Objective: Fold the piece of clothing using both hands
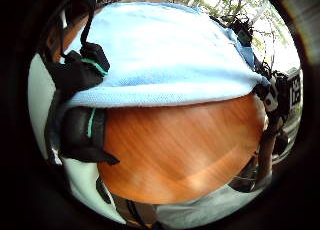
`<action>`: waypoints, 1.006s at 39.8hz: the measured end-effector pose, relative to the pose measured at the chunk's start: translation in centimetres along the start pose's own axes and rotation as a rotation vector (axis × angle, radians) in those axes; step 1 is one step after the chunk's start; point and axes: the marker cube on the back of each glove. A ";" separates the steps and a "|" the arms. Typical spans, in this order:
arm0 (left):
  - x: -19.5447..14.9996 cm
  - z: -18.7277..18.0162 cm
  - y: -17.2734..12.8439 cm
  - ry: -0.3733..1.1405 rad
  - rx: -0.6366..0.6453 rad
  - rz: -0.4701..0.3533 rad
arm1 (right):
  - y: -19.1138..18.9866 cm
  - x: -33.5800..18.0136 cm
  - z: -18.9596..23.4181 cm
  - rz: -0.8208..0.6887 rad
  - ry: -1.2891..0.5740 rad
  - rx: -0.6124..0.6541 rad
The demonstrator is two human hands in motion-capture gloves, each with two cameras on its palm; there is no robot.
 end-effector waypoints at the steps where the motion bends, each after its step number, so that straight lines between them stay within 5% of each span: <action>1: -0.3 -0.7 0.3 0.010 -0.001 0.016 | 0.9 -0.5 -0.7 -0.024 -0.042 -0.063; 6: -2.5 -5.1 0.3 0.011 0.028 0.110 | 2.9 -0.8 -4.0 -0.137 -0.171 -0.333; 10: -2.8 -7.3 1.9 0.107 -0.204 0.198 | 2.3 -0.7 -7.6 -0.200 -0.251 -0.477; 16: -4.0 -9.0 -2.5 0.121 -0.374 0.269 | -4.0 0.9 -10.3 -0.180 -0.367 -0.488; 22: -5.1 -7.9 -10.3 0.160 -0.504 0.212 | -13.1 2.5 -9.1 -0.082 -0.480 -0.471; 28: -5.5 -2.7 -16.8 0.208 -0.636 0.182 | -18.8 2.9 -6.1 -0.043 -0.521 -0.521; 40: -4.5 5.3 -20.1 0.198 -0.889 0.050 | -22.8 3.4 -1.3 -0.009 -0.506 -0.584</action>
